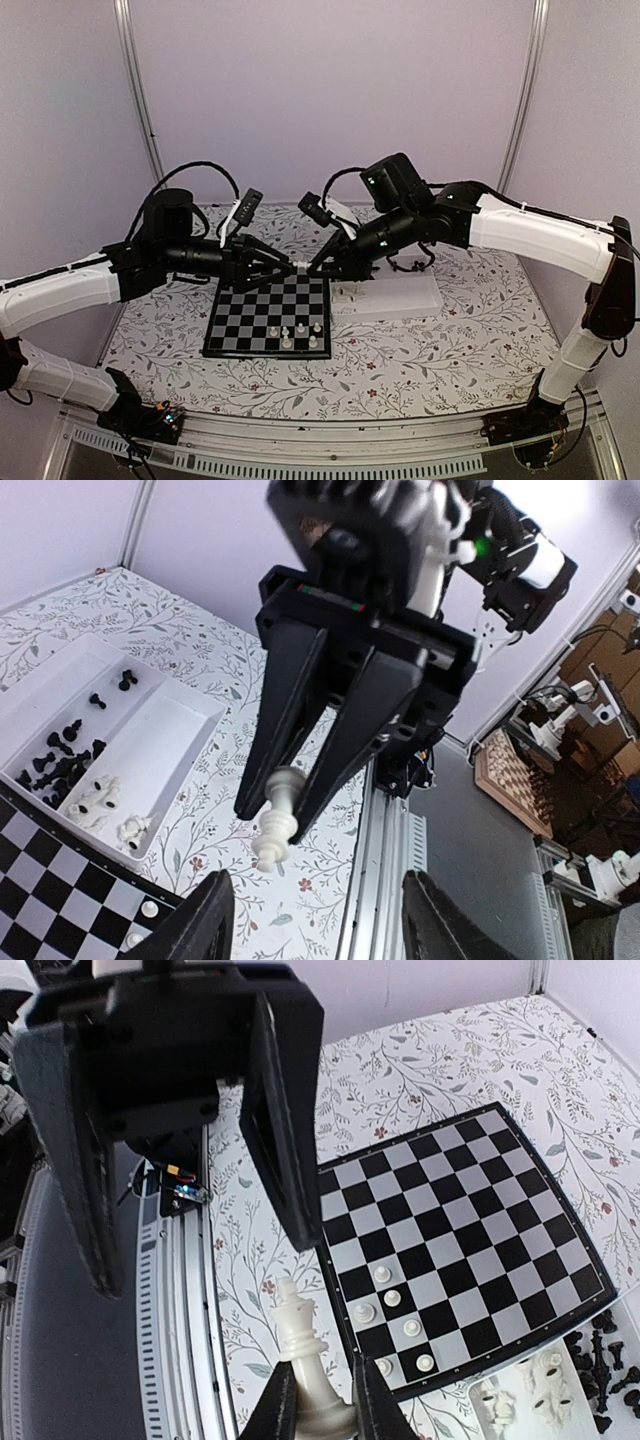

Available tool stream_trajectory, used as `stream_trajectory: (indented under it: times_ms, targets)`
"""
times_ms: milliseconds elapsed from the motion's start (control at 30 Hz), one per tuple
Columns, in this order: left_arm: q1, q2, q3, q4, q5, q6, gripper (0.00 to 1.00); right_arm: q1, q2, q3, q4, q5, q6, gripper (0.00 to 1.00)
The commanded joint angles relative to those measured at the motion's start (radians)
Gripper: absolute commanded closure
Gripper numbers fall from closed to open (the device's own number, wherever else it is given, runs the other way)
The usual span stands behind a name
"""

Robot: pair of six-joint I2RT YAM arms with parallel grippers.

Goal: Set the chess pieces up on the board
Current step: Place the chess piece on the chessboard.

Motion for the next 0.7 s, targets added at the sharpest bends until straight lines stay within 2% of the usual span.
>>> stream_trajectory:
  times_ms: [0, 100, 300, 600, 667]
  targets:
    - [0.006, 0.032, 0.006, 0.094, -0.054, -0.048, 0.41, -0.024, -0.045, -0.036, 0.139, -0.107, 0.098, 0.96]
    - [0.006, 0.041, 0.004, 0.123, -0.058, -0.062, 0.41, -0.032, -0.048, -0.045, 0.173, -0.134, 0.140, 0.96]
    - [0.006, 0.078, 0.013, 0.166, -0.018, -0.093, 0.51, -0.032, -0.047, -0.054, 0.191, -0.148, 0.152, 0.94]
    - [0.006, 0.128, 0.026, 0.227, 0.046, -0.144, 0.79, -0.033, -0.067, -0.084, 0.210, -0.150, 0.163, 0.93]
    - [0.005, 0.138, 0.029, 0.241, 0.056, -0.154, 0.82, -0.032, -0.072, -0.089, 0.211, -0.148, 0.164, 0.93]
